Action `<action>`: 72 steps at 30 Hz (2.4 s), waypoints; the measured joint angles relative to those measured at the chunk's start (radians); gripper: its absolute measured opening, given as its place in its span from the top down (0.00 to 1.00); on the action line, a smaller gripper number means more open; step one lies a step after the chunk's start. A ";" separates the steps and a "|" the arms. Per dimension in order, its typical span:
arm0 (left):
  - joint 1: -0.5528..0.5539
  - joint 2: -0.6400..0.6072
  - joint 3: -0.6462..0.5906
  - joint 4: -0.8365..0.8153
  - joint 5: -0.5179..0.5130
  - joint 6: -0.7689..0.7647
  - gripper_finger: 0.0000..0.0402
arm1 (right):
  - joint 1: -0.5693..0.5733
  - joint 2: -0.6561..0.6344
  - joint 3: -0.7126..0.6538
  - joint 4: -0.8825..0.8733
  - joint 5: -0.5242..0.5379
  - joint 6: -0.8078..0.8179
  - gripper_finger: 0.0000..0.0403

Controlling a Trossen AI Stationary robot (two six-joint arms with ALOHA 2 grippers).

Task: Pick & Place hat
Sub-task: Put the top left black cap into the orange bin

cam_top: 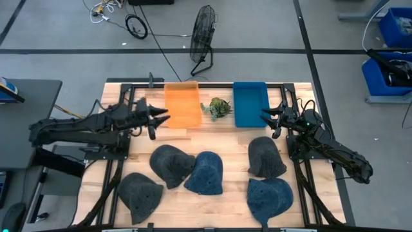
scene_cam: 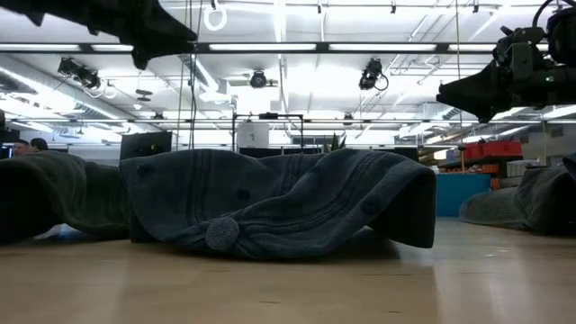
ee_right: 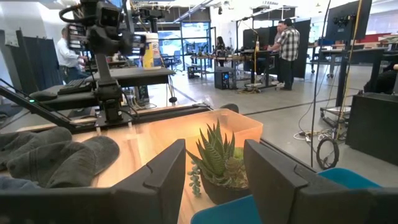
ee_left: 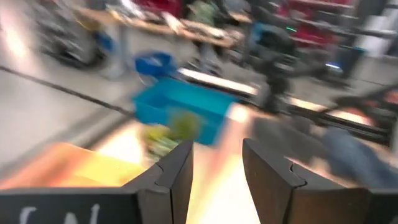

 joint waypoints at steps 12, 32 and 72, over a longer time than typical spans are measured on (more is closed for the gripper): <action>-0.103 0.181 0.016 -0.206 0.165 -0.138 0.65 | 0.000 0.000 0.000 0.000 0.000 0.000 0.58; -0.138 0.504 0.019 -0.278 0.374 -0.527 0.65 | 0.000 0.000 0.000 -0.003 0.026 0.113 0.58; -0.185 0.618 0.524 -0.594 -0.135 0.749 0.99 | 0.001 0.000 0.000 -0.007 0.070 0.107 0.58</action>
